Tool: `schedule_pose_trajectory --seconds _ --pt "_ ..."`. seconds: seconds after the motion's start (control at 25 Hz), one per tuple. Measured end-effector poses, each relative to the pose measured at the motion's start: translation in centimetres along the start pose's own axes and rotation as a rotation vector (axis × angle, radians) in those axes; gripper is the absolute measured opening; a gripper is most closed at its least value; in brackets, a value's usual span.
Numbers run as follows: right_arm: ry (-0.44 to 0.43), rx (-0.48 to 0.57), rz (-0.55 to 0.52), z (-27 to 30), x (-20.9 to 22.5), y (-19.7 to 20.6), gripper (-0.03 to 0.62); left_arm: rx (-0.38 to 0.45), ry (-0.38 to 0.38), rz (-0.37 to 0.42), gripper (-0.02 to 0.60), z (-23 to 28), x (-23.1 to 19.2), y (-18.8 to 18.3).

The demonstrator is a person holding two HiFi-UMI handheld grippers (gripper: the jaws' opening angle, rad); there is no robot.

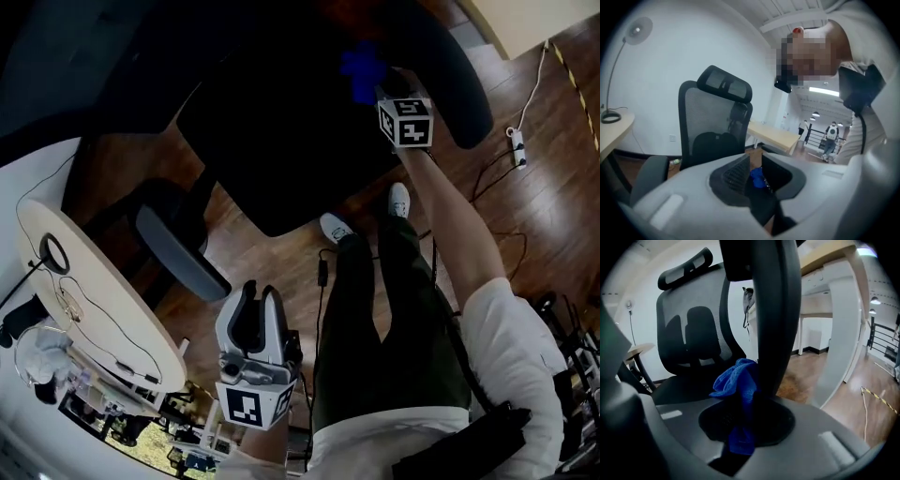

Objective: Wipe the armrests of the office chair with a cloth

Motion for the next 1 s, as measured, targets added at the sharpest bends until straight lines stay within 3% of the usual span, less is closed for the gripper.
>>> schedule_pose_trajectory --seconds 0.12,0.2,0.28,0.4,0.48,0.6,0.72,0.84,1.0 --pt "-0.054 0.0 -0.028 -2.1 -1.7 -1.4 0.069 0.034 -0.067 -0.008 0.078 -0.9 -0.8 -0.2" --pt "-0.126 0.066 -0.018 -7.5 -4.5 -3.5 0.069 0.07 -0.114 -0.002 0.078 -1.1 -0.5 -0.8" --pt "-0.219 0.22 0.01 -16.6 -6.6 -8.1 0.069 0.116 -0.131 0.038 0.08 -1.1 0.4 -2.4" --pt "-0.374 0.482 -0.012 -31.3 -10.5 -17.7 0.069 0.165 -0.126 0.116 0.097 -2.6 1.5 -7.7" --pt "-0.457 0.566 -0.03 -38.4 -12.9 -22.8 0.069 0.176 -0.142 0.095 0.095 -4.4 2.2 -11.4" --pt "-0.475 0.676 -0.142 -44.8 -15.2 -27.6 0.069 0.227 -0.143 0.053 0.095 -6.6 3.5 -16.2" --pt "-0.48 0.737 -0.096 -48.1 -16.1 -30.4 0.069 0.3 -0.097 0.088 0.095 -8.4 5.2 -19.4" --pt "-0.495 0.748 -0.077 -52.9 -16.6 -31.4 0.069 0.32 -0.071 0.087 0.095 -11.8 7.1 -20.4" --pt "-0.527 0.761 -0.11 -59.8 -16.3 -30.8 0.071 0.352 -0.11 0.099 0.095 -17.2 9.9 -20.9"
Point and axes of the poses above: the fingertips, and each gripper's own axes: z forward along the fingers, x to its right, y out of its underside, the point moved 7 cm from there along -z, backward along the fingers, and after that the axes turned 2 degrees about y, right-handed, at the moved point
